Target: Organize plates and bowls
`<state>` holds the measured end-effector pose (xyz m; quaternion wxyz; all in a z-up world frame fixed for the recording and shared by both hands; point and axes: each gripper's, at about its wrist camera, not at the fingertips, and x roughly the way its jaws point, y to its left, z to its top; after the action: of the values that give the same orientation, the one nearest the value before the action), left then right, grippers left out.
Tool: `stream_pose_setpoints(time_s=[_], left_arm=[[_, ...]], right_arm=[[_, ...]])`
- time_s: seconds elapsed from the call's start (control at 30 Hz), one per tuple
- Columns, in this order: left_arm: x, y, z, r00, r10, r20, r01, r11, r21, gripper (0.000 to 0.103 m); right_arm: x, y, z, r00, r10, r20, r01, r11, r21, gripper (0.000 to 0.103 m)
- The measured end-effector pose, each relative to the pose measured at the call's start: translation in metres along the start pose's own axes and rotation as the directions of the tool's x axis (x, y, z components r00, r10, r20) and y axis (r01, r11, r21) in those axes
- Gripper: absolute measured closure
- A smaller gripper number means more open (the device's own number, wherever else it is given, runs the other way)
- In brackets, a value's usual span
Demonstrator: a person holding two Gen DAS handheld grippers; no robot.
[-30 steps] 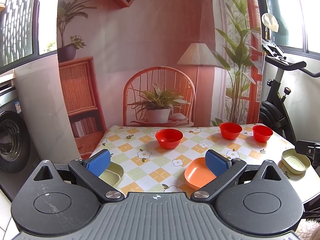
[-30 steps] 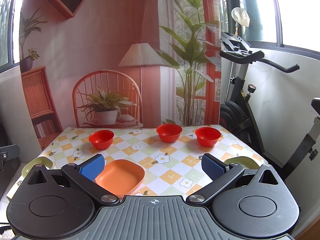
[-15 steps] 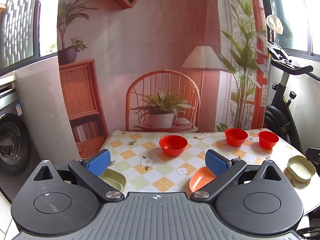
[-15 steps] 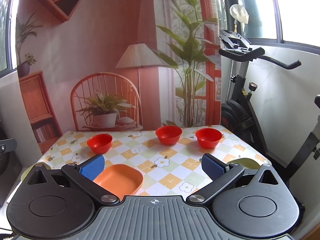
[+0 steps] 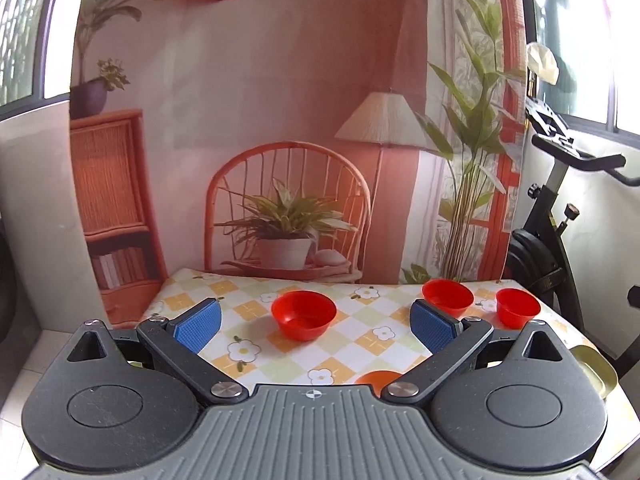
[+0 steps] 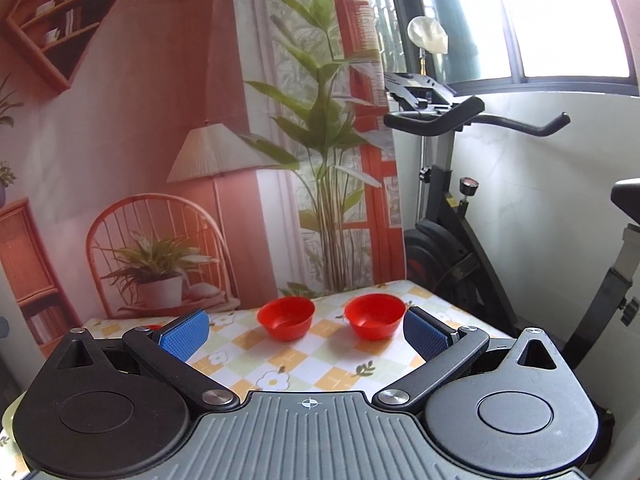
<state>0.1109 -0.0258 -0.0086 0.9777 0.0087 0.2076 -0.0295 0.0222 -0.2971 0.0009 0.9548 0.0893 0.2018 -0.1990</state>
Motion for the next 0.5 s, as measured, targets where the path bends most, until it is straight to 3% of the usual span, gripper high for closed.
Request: stream_pose_setpoints(time_s=[0.23, 0.4, 0.5], left_arm=[[0.053, -0.041, -0.002, 0.995, -0.052, -0.084, 0.06, 0.994, 0.088, 0.009], [0.087, -0.072, -0.004, 0.984, -0.112, -0.138, 0.125, 0.988, 0.091, 0.011], [0.102, -0.093, -0.005, 0.976, -0.147, -0.16, 0.164, 0.982, 0.097, 0.012]], right_arm=[[0.028, -0.021, 0.005, 0.998, -0.051, 0.03, 0.052, 0.997, -0.06, 0.0], [0.05, -0.043, 0.006, 0.998, -0.061, -0.017, 0.06, 0.995, -0.078, 0.0], [0.062, -0.056, 0.004, 0.991, -0.124, -0.043, 0.12, 0.988, -0.1, 0.0]])
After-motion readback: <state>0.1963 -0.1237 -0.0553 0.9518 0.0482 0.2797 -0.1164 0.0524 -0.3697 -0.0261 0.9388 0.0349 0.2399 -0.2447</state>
